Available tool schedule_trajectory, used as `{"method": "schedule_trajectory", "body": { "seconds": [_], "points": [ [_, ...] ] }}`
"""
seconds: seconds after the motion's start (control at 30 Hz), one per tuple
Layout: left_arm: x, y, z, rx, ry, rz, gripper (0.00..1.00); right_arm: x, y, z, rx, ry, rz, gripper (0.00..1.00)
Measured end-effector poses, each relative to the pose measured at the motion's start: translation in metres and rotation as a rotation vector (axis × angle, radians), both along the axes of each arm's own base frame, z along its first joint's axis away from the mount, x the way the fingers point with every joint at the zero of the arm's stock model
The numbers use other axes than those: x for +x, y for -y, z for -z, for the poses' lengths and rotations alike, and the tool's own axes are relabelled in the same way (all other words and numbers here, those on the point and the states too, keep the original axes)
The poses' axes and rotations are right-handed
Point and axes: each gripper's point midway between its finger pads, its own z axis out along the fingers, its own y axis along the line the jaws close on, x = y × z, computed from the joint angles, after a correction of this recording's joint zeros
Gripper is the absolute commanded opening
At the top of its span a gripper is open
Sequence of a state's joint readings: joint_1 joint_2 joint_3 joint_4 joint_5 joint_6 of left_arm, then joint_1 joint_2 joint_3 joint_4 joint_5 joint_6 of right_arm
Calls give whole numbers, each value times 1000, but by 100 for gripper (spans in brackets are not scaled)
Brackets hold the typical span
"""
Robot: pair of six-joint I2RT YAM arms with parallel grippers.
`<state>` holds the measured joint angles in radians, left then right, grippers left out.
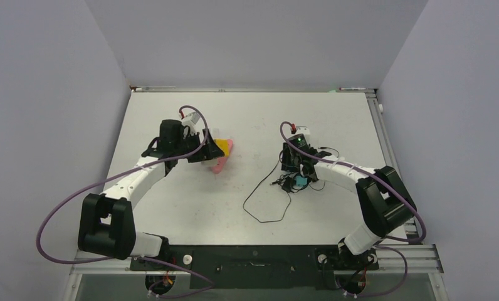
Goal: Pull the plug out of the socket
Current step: Place the plug at the center of the board.
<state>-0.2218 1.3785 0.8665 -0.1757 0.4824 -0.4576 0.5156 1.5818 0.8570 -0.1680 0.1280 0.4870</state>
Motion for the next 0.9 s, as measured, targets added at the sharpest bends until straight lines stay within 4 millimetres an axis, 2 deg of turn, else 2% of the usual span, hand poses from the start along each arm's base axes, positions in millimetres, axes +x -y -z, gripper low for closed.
{"method": "schedule_trajectory", "body": {
  "seconds": [0.23, 0.33, 0.67, 0.8, 0.9],
  "points": [
    [-2, 3, 5, 13, -4, 21, 0, 0, 0, 7, 0, -14, 19, 55],
    [-3, 6, 5, 18, 3, 34, 0, 1, -1, 7, 6, -11, 23, 61],
    [-7, 19, 0, 32, 41, 98, 0, 2, -1, 4, 10, -3, 24, 70],
    [-16, 27, -7, 52, 94, 170, 0, 4, 0, -26, 44, 58, 24, 75],
    [-26, 35, -27, 54, 181, 238, 0, 9, -1, -63, 126, 130, 12, 79]
  ]
}}
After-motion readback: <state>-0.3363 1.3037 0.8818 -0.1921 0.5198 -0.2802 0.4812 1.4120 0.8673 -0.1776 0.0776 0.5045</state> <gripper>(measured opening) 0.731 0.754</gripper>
